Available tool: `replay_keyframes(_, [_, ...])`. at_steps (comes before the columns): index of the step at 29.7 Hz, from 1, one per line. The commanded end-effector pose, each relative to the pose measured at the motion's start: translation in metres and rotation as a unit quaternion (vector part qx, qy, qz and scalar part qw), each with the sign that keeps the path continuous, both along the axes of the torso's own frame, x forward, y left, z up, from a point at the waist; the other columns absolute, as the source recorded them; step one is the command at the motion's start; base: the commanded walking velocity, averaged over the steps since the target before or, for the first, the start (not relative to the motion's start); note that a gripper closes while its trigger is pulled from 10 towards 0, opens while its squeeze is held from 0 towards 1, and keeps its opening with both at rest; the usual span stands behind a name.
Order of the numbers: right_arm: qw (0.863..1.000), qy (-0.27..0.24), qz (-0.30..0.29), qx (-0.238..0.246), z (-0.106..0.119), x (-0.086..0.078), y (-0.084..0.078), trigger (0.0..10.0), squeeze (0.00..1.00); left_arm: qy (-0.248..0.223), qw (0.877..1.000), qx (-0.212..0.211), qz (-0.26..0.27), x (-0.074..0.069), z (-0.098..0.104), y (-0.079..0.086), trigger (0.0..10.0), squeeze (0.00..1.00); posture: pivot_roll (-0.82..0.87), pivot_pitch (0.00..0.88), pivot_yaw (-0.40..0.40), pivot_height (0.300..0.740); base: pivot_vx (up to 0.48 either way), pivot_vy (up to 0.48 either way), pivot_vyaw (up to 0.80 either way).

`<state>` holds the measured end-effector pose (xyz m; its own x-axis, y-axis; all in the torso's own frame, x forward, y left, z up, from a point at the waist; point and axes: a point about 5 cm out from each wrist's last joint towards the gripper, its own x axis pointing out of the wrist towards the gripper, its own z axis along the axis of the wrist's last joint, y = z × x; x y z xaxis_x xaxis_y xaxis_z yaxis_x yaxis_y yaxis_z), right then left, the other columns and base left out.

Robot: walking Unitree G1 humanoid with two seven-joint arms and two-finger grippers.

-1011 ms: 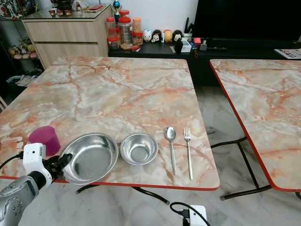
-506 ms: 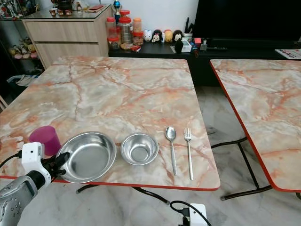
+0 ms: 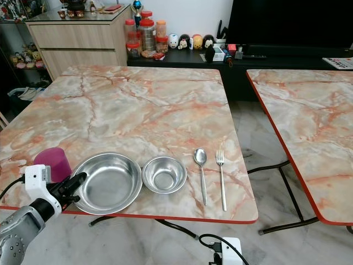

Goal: Setting the table

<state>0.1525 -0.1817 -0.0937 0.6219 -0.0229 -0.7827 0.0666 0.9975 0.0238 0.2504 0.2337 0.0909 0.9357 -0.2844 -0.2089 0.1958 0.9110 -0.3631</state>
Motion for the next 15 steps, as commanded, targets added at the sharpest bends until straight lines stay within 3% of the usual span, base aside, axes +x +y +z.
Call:
replay_keyframes(1, [1.000,-0.004,0.002,0.001,0.002,0.004,0.001,10.0,0.00,-0.035,0.999,-0.010,-0.010,0.001,0.013,-0.002,0.0,0.00,0.08,0.000,-0.024,0.740,0.000,0.000,0.00])
replay_keyframes(8, [1.000,0.000,0.000,0.001,0.001,0.003,0.001,10.0,0.00,-0.059,0.998,-0.004,0.002,0.005,0.023,0.004,0.0,0.00,0.08,0.000,-0.026,0.740,0.000,0.000,0.00])
replay_keyframes(15, [1.000,-0.002,0.001,0.001,0.002,0.006,0.001,10.0,0.00,-0.069,0.996,0.032,0.039,0.008,0.025,0.015,0.0,0.00,0.08,0.000,-0.027,0.740,0.000,0.000,0.00])
